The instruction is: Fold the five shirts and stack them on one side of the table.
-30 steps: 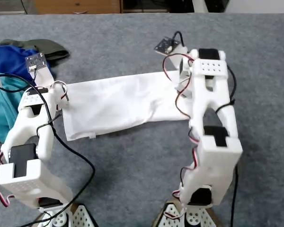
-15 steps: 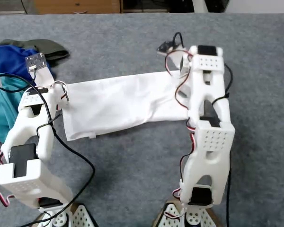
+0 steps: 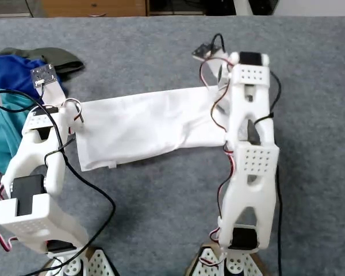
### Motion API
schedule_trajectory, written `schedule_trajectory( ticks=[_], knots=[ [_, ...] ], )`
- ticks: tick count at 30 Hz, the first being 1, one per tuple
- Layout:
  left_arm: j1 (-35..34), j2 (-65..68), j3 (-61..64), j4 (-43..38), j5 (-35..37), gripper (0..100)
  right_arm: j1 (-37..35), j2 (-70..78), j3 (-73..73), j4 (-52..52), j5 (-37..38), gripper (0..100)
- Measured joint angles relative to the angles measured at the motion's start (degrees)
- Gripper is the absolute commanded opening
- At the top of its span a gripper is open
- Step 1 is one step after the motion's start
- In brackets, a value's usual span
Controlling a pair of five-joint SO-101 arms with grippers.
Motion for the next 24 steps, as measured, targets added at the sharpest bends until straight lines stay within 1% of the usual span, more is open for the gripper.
schedule_trajectory(
  ticks=[8, 12, 14, 18, 20, 24],
  knots=[
    [0.00, 0.00, 0.00, 0.00, 0.00, 2, -0.09, 3.25, -9.67, 0.62, -6.59, 0.3],
    [0.00, 0.00, 0.00, 0.00, 0.00, 2, 0.00, 3.34, -20.92, 7.12, -7.56, 0.3],
    [0.00, 0.00, 0.00, 0.00, 0.00, 2, 0.00, 3.34, -28.57, 11.16, -9.41, 0.3],
    [0.00, 0.00, 0.00, 1.14, 0.00, 2, 1.14, 3.25, -40.97, 12.22, -17.49, 0.3],
    [0.00, 0.00, -0.18, 3.16, 0.09, 2, 2.20, 3.78, -41.67, 11.60, -22.51, 0.3],
    [-0.09, 0.00, -1.49, 5.10, 1.49, 2, 4.66, 8.35, -41.05, 5.71, -30.33, 0.3]
  ],
)
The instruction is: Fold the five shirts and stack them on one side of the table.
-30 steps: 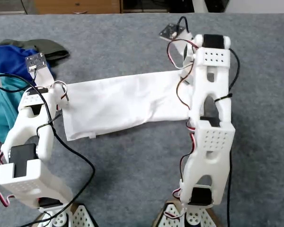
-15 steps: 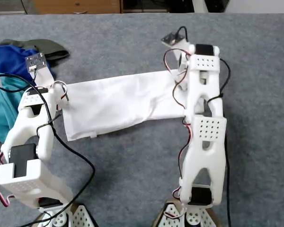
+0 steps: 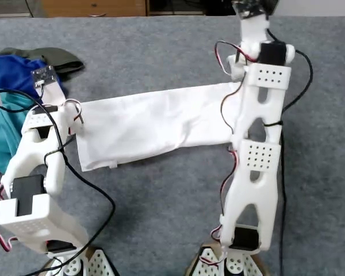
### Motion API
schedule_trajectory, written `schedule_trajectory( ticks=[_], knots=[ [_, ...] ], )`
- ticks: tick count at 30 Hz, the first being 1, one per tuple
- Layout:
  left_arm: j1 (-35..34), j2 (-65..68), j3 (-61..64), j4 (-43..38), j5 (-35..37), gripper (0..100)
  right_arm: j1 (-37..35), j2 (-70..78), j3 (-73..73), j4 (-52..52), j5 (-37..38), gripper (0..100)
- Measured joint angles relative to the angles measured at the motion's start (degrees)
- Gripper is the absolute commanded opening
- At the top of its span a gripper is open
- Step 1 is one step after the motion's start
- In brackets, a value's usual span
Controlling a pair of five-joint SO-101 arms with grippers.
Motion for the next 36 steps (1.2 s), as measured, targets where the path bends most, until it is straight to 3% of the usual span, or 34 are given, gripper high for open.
schedule_trajectory(
  ticks=[6, 9, 12, 19, 25, 36],
  knots=[
    [-3.52, 0.00, -10.46, 17.32, 0.00, 2, 3.60, 9.76, -2.02, -5.01, -1.76, 0.3],
    [-5.80, 0.00, -16.79, 25.93, 0.00, 8, 5.36, 11.08, -2.02, -7.65, -1.85, 0.3],
    [-7.03, 0.00, -23.65, 31.38, 0.00, 13, 6.07, 12.40, -2.29, -10.37, -2.20, 0.3],
    [-8.88, 0.00, -40.35, 44.22, 0.00, 14, 7.21, 13.01, -2.29, -12.13, -2.55, 0.3],
    [-9.58, 1.41, -44.92, 46.24, -1.32, 14, 8.18, 13.01, -2.29, -14.51, -2.55, 0.3],
    [-8.79, 17.41, -49.05, 46.77, -5.36, 18, 12.22, 13.01, -2.29, -18.02, -2.55, 0.5]
  ],
)
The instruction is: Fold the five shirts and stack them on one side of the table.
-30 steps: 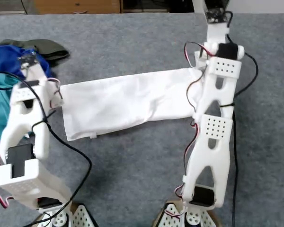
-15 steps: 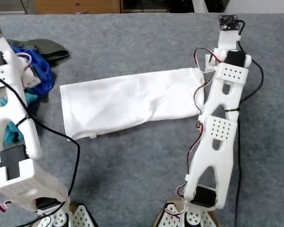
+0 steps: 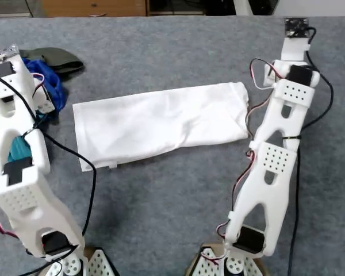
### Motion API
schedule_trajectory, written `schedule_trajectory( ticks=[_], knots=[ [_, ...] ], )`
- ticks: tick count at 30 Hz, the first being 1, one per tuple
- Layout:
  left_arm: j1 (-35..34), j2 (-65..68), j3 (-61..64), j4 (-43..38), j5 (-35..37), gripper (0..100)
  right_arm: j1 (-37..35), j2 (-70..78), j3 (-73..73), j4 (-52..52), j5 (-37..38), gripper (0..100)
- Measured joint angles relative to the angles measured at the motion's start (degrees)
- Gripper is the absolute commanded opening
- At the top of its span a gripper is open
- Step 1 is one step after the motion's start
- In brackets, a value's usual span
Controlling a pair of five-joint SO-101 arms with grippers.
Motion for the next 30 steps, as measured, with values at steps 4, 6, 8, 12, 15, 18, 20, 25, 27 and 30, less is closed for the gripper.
schedule_trajectory(
  ticks=[4, 6, 8, 12, 15, 18, 20, 25, 27, 30],
  knots=[
    [3.52, 4.57, -2.64, 2.11, 1.05, 19, 1.14, 0.00, 0.00, -2.20, 0.00, 0.5],
    [5.19, 6.68, -3.16, 3.34, 2.99, 19, 1.58, 0.00, 0.00, -3.16, 0.00, 0.5],
    [7.30, 7.82, -3.52, 5.01, 4.31, 19, 1.76, 0.00, 0.00, -3.52, 0.00, 0.5],
    [9.41, 9.05, -3.52, 5.45, 4.75, 19, 1.76, 0.00, 0.00, -3.52, 0.00, 0.5],
    [8.97, 9.49, -3.69, 4.75, 4.57, 19, 1.76, 0.00, 0.00, -3.52, 0.26, 0.5],
    [8.79, 10.37, -3.60, 4.75, 2.64, 19, 1.67, 0.00, 0.00, -3.52, 0.44, 0.5],
    [8.79, 10.64, -2.20, 4.57, 1.49, 19, 1.67, 0.00, 0.00, -3.52, 0.44, 0.5],
    [8.18, 10.64, 3.52, -0.18, 1.05, 19, 1.76, 0.00, 0.00, -3.52, 0.44, 0.5],
    [7.74, 10.55, 5.01, -1.58, 1.05, 19, 1.76, 0.00, 0.00, -3.52, 0.44, 0.5],
    [7.38, 10.29, 6.77, -3.69, 0.97, 19, 1.76, 0.00, 0.00, -3.52, 0.44, 0.5]
  ],
)
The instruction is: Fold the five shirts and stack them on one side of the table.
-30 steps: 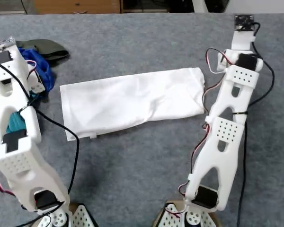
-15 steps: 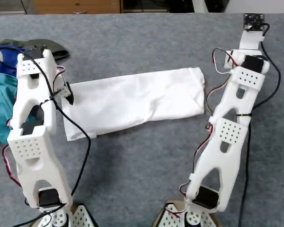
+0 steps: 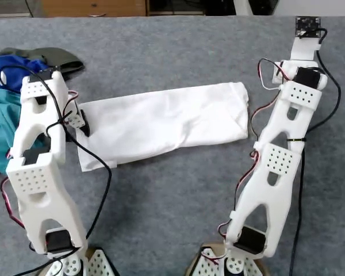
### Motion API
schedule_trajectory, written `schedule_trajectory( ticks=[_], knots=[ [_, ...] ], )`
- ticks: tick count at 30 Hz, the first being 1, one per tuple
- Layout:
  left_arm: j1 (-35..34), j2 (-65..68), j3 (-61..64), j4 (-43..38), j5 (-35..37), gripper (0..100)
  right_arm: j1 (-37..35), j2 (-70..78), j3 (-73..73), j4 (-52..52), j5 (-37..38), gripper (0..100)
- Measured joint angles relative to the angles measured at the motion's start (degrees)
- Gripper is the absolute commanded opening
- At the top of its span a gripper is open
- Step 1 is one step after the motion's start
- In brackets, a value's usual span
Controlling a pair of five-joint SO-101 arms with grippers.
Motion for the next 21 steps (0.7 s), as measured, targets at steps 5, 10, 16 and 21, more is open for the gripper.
schedule_trajectory(
  ticks=[5, 10, 16, 21],
  knots=[
    [0.00, -0.09, 0.62, -0.79, 0.00, 18, 0.00, 0.00, 0.00, 0.00, 0.00, 0.5],
    [0.70, -0.09, 0.79, -1.14, 1.76, 9, 0.00, 0.00, 0.00, -0.09, 0.00, 0.5],
    [4.84, -0.18, 3.52, -3.60, 2.46, 6, 0.00, 0.00, 0.00, -0.09, 0.00, 0.5],
    [5.01, -0.18, 3.87, -3.87, 5.80, 5, 0.00, 0.00, 0.00, -0.09, 0.00, 0.5]
  ],
)
